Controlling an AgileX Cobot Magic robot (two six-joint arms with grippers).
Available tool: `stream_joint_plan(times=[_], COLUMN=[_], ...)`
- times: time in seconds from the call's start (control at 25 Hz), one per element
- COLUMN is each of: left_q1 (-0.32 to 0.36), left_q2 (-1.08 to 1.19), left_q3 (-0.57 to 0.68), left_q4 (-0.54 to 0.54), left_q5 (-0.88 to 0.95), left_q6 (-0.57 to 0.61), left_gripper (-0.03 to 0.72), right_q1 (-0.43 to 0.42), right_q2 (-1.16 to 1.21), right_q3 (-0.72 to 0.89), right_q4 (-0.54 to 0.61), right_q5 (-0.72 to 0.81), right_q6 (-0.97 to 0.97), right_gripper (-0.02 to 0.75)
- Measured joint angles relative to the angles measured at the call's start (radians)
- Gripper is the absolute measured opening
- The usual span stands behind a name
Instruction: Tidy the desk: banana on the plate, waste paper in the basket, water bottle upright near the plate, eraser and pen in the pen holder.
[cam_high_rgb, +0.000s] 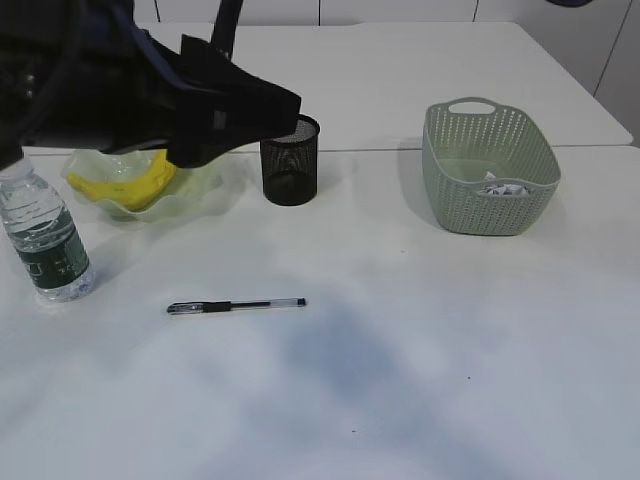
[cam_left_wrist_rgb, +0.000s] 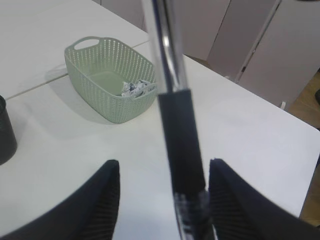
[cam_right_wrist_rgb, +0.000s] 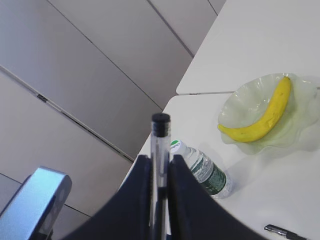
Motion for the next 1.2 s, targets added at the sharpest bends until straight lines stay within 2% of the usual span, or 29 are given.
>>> stream_joint_plan(times=[0.24, 0.48, 0.64, 1.2], left_q1=[0.0, 0.0, 0.0, 0.0], left_q2=[0.0, 0.0, 0.0, 0.0], left_q3=[0.0, 0.0, 0.0, 0.0], left_q4=[-0.004, -0.006, -0.006, -0.008], left_q5=[0.0, 0.006, 0.006, -0.044], left_q6=[0.0, 0.0, 0.0, 0.0], left_gripper=[0.311, 0.153, 0.088, 0.04], right_q1=[0.0, 0.0, 0.0, 0.0], right_q2=[0.0, 0.0, 0.0, 0.0], right_q3=[0.0, 0.0, 0.0, 0.0], right_q4=[0.0, 0.0, 0.0, 0.004], right_q5=[0.002, 0.002, 0.002, -0.006], right_q6=[-0.003, -0.006, -0.016, -0.022], right_gripper=[0.041, 0.041, 0.041, 0.041])
